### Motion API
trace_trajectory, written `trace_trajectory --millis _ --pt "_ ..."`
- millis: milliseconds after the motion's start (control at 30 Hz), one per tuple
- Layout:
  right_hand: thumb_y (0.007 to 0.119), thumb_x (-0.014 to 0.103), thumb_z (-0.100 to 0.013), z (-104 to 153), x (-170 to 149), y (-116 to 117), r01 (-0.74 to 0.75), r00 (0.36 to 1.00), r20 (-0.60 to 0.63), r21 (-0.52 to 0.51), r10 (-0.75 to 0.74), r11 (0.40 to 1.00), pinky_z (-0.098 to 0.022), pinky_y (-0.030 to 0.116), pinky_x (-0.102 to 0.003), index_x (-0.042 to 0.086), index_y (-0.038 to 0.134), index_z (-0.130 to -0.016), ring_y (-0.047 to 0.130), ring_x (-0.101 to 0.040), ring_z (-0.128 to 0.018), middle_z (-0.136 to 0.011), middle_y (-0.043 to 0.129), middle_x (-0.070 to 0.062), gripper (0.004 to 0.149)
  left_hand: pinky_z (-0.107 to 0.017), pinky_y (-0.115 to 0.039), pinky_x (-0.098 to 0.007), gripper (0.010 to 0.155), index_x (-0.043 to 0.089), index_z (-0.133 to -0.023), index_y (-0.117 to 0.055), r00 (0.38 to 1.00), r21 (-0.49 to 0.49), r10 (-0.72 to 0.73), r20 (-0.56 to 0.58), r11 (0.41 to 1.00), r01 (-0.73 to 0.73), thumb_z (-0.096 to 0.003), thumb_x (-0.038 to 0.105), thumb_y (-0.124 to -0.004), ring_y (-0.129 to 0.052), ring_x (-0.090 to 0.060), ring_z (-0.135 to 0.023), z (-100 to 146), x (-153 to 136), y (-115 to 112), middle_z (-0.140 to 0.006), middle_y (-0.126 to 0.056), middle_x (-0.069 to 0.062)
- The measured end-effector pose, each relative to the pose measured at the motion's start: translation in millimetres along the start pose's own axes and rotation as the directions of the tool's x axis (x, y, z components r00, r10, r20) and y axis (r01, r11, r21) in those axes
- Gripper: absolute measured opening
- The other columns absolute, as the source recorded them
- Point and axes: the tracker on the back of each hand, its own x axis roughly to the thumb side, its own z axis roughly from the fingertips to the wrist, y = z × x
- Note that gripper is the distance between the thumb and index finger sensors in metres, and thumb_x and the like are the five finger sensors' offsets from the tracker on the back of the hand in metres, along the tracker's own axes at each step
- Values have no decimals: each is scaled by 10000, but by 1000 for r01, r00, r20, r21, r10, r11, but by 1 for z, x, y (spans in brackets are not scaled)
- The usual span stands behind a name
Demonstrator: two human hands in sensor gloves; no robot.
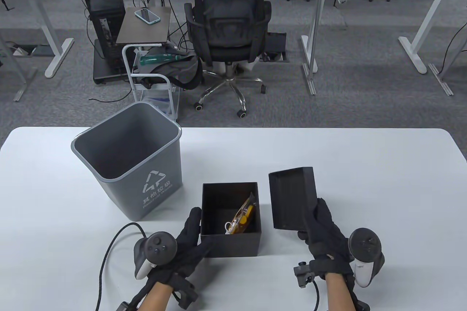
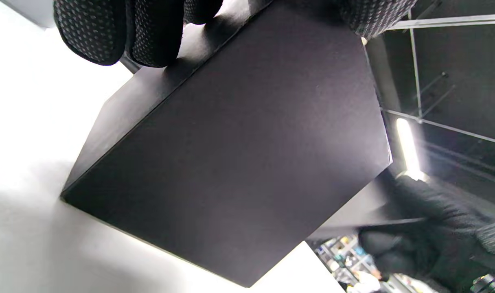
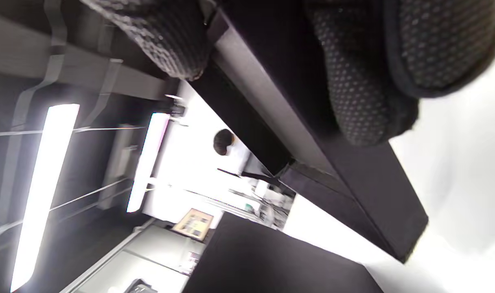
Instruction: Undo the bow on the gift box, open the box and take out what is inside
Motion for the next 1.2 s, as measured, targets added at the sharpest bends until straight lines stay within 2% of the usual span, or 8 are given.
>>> trace_trajectory --millis 200,500,833,900,1000,1067,1133,1200 --pt "670 427 -653 -10 -32 1 13 980 -198 75 2 997 -301 862 -488 -72 498 -1133 1043 -379 -425 -813 795 -372 714 -653 -753 -584 742 261 -1199 -224 999 62 44 12 997 -45 -621 587 -557 -709 -527 -1000 0 2 2 -1249 -379 -250" --pt "663 386 -651 -13 -37 7 -400 883 -220 110 415 910 -322 835 -495 -40 583 -1118 1013 -354 -428 -787 820 -322 636 -663 -737 -595 700 267 -1209 -294 996 50 87 3 995 -87 -634 558 -566 -685 -545 -1000 -1 0 1 -1248 -406 -251" --pt "709 460 -630 -21 -24 39 -846 487 -170 151 857 511 -351 821 -499 15 671 -1094 992 -334 -452 -819 823 -271 644 -673 -715 -604 703 272 -1209 -278 985 33 170 -27 985 -169 -643 548 -591 -643 -564 -1009 -1 -2 1 -1254 -374 -248" --pt "716 488 -623 -16 3 40 -876 473 -121 41 873 481 -485 768 -541 70 612 -1133 925 -408 -634 -949 751 -268 668 -673 -716 -603 707 267 -1210 -276 988 29 155 -30 988 -154 -645 553 -589 -646 -558 -1011 -1 -2 2 -1254 -374 -251" --pt "790 410 -605 -1 60 45 -724 582 244 -278 776 631 -672 596 -597 130 607 -1140 738 -467 -880 -1084 628 -219 630 -670 -715 -604 704 264 -1212 -292 987 26 155 -48 988 -154 -646 547 -601 -649 -556 -1008 -2 1 3 -1248 -382 -260" --pt "819 333 -601 10 101 60 -692 478 451 -336 754 639 -731 504 -611 156 618 -1129 671 -449 -951 -1111 605 -172 592 -672 -714 -602 705 270 -1214 -279 986 13 152 -64 988 -151 -650 552 -596 -645 -550 -1011 -2 1 3 -1245 -381 -271" --pt "844 294 -584 17 139 86 -766 266 577 -360 772 533 -743 527 -579 202 645 -1112 676 -401 -989 -1110 643 -118 571 -672 -710 -603 707 277 -1214 -266 984 8 165 -73 986 -165 -653 557 -593 -639 -555 -1010 -2 1 3 -1244 -371 -280" --pt "867 265 -562 18 166 127 -869 -1 690 -359 724 341 -722 600 -537 226 707 -1072 760 -361 -963 -1066 733 -89 536 -676 -702 -607 711 283 -1214 -253 979 5 187 -83 982 -187 -654 558 -595 -623 -561 -1014 -2 0 2 -1244 -357 -285"
